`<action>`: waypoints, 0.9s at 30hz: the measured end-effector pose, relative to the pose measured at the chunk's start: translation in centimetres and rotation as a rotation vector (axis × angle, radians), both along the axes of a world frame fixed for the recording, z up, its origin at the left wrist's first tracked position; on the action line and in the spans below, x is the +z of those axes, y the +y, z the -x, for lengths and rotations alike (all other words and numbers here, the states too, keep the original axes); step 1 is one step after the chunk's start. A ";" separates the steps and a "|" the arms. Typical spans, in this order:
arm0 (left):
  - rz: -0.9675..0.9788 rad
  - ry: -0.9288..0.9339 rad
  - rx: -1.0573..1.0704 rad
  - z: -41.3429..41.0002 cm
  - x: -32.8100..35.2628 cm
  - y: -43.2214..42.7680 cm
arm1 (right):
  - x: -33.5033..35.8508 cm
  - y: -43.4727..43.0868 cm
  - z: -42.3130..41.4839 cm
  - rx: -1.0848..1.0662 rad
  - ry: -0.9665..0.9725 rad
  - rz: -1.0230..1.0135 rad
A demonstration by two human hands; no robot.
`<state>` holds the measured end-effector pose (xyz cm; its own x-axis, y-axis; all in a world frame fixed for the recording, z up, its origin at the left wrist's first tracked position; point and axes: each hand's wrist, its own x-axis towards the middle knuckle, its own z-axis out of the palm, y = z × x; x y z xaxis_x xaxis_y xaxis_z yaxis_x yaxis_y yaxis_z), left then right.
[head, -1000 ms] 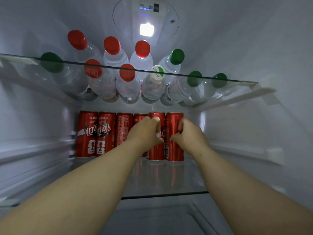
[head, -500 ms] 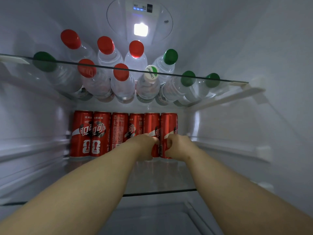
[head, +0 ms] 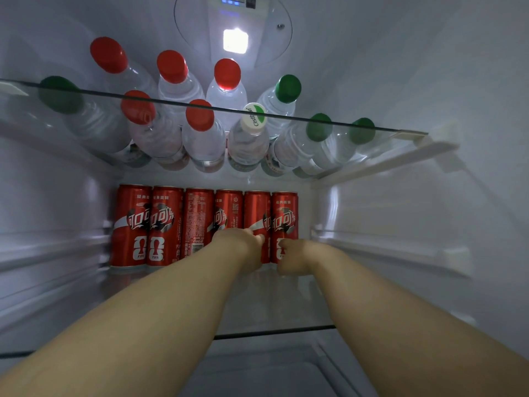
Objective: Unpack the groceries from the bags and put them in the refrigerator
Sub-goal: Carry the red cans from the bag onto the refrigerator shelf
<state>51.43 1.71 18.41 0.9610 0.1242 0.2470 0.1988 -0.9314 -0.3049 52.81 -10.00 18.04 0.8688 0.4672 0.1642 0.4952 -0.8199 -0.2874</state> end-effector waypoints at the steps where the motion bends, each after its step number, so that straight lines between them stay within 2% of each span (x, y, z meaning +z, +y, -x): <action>1: -0.025 0.005 0.019 -0.2 -0.1 0.0 | -0.1 0.3 -0.2 -0.004 0.001 0.000; 7: -0.086 0.061 0.072 -0.6 0.0 0.2 | 0.3 0.6 -0.7 0.004 0.050 -0.033; 17: 0.039 -0.102 -0.135 0.6 0.3 0.9 | 0.0 0.3 -0.7 0.022 0.055 -0.179; 27: 0.108 -0.235 -0.106 2.8 0.0 1.3 | -0.3 0.0 0.7 -0.022 -0.151 -0.256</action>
